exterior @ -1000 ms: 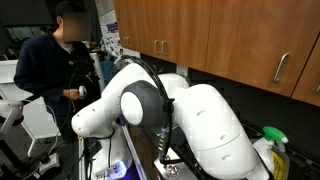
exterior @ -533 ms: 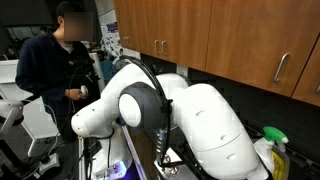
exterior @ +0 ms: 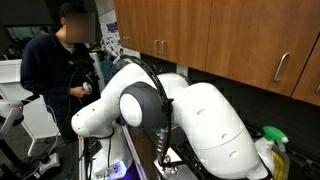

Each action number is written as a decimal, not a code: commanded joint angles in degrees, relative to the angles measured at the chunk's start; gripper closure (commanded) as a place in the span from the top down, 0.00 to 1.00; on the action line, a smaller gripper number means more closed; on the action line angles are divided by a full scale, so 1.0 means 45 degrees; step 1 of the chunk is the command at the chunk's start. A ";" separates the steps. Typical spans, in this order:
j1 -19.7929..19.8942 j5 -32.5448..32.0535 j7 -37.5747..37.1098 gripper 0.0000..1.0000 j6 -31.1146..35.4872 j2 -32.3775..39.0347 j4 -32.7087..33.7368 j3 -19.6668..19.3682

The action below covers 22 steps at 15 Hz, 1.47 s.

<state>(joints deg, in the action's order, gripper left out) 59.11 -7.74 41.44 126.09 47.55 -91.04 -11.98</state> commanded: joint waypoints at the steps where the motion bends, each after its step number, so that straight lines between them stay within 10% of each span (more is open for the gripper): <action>1: -0.0060 -0.0137 -0.0065 1.00 -0.0003 -0.0109 -0.0157 0.0067; 22: -0.0330 -0.0320 0.2125 1.00 0.1898 -0.0688 -0.1170 0.0206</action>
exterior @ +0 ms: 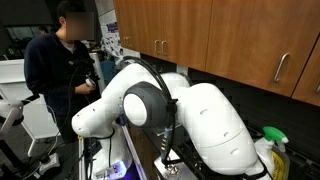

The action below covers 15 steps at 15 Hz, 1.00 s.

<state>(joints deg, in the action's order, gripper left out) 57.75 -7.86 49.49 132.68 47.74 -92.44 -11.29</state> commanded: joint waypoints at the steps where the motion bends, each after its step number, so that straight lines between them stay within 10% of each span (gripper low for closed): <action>1: -0.0059 -0.0279 0.0336 1.00 0.0543 -0.0954 -0.1163 0.0006; 15: -0.0576 -0.0774 0.2174 1.00 0.2187 -0.3941 -0.5226 -0.0244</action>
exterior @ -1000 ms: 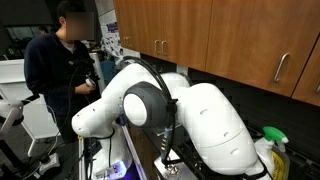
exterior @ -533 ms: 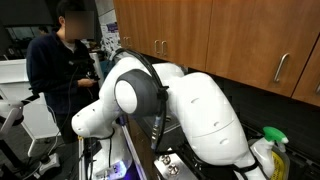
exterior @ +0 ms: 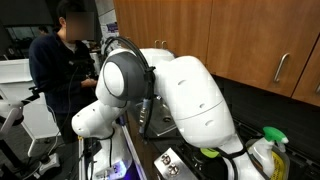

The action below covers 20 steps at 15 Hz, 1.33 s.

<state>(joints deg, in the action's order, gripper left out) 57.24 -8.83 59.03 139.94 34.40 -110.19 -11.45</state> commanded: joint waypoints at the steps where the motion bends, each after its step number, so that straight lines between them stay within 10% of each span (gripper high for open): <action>1: -0.0599 -0.0730 -0.0017 1.00 0.0717 -0.1052 -0.1465 -0.0297; 14: 0.0056 0.2419 0.2426 1.00 0.1564 -0.1823 -0.3230 0.1530; 20: -0.0044 0.2709 0.1491 1.00 0.1806 -0.1087 -0.2774 0.0854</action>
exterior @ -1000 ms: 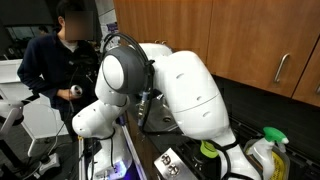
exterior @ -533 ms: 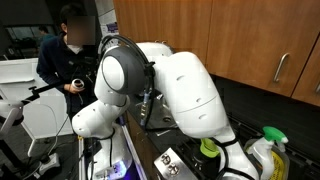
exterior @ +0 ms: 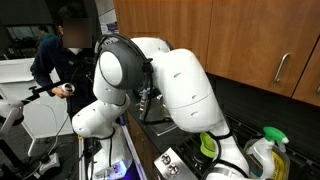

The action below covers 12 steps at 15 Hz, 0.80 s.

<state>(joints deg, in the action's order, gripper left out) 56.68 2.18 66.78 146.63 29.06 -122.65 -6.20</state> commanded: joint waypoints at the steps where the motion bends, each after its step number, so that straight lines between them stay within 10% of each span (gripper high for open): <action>1: 0.0162 0.0322 -0.0326 1.00 0.0321 0.0192 0.0127 -0.0391; 12: -0.0621 -0.0541 -0.1674 1.00 0.0778 0.0551 0.1351 -0.0757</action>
<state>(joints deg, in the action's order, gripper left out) 55.86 1.60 61.98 149.75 30.13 -118.95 -8.34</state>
